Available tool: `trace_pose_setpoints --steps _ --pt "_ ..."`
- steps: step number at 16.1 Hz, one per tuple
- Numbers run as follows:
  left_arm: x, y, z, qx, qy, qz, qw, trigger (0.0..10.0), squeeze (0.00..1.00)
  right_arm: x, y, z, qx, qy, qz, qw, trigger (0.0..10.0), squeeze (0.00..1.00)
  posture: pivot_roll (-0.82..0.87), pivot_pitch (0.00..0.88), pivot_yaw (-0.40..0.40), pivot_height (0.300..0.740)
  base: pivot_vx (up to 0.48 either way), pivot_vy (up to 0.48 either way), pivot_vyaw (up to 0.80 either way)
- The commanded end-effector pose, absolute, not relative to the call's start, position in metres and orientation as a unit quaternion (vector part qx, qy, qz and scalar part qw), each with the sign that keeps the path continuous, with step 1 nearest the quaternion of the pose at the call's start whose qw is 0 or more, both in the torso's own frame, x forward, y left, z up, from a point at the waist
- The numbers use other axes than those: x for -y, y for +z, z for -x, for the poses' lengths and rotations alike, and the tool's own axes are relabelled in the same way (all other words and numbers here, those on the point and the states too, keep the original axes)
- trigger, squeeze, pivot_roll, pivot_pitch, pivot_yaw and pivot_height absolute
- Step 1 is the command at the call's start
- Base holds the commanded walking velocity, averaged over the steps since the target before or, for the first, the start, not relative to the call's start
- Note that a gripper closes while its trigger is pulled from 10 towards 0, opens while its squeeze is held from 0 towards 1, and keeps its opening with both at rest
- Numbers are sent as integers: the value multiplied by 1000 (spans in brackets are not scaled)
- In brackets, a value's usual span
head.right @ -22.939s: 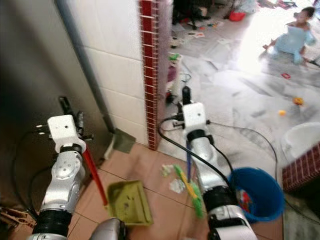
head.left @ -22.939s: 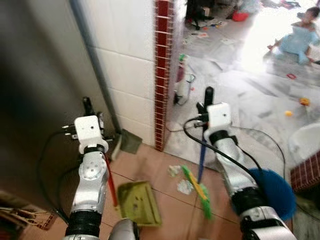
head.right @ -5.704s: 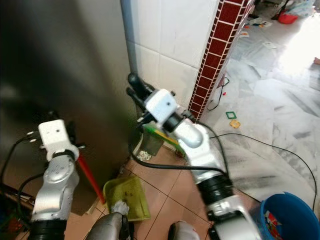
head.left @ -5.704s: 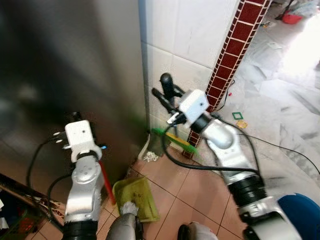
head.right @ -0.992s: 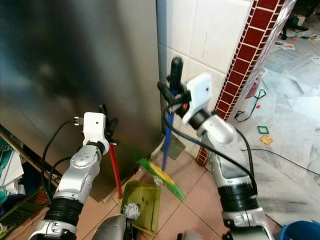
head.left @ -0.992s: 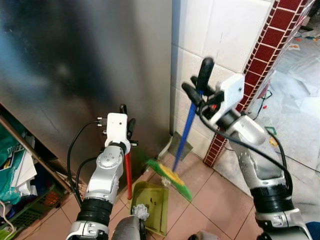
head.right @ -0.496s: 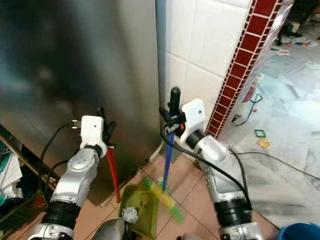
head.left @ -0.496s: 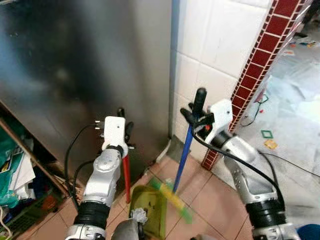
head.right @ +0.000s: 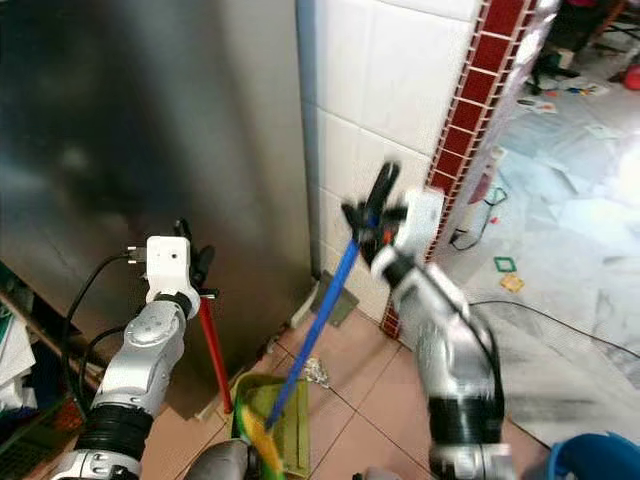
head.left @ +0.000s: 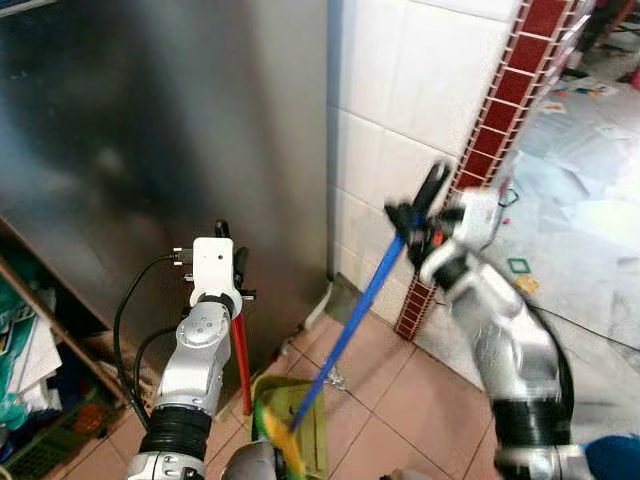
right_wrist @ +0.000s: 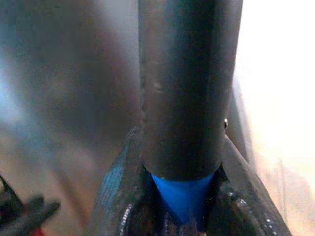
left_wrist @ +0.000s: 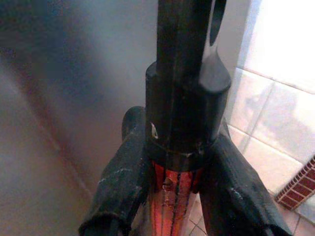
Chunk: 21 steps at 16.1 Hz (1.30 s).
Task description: Sweep floor
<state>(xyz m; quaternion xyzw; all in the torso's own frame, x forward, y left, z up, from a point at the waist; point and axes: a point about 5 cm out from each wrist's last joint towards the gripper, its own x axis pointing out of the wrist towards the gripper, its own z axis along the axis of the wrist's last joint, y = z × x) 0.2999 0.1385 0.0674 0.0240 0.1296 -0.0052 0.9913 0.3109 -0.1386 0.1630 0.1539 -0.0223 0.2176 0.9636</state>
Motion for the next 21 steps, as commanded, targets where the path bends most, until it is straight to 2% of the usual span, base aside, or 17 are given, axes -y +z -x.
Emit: trace_pose_setpoints --steps 1,5,9,14,17,21 --pt "-137 51 -293 -175 -10 -41 984 10000 0 138 205 -315 120 232 -117 958 10000 0 -74 0 36 740 0 0 0" --pt "-142 57 -289 -166 -3 -34 985 10000 0 138 234 -327 196 211 -4 958 10000 0 -51 0 27 740 0 0 0" --pt "-146 81 -284 -126 17 -16 992 10000 0 124 209 -340 190 208 70 957 10000 0 -11 15 14 740 0 0 0" --pt "-163 96 -274 -90 78 -16 993 10000 0 107 151 -341 125 213 85 965 10000 0 24 31 0 740 0 0 0" --pt "-171 94 -266 -94 99 -32 990 10000 0 95 120 -336 89 208 62 972 10000 0 33 45 7 740 0 0 0" --pt "-182 91 -266 -84 142 -70 984 10000 0 84 112 -330 82 217 39 972 10000 0 27 40 7 740 0 0 0"
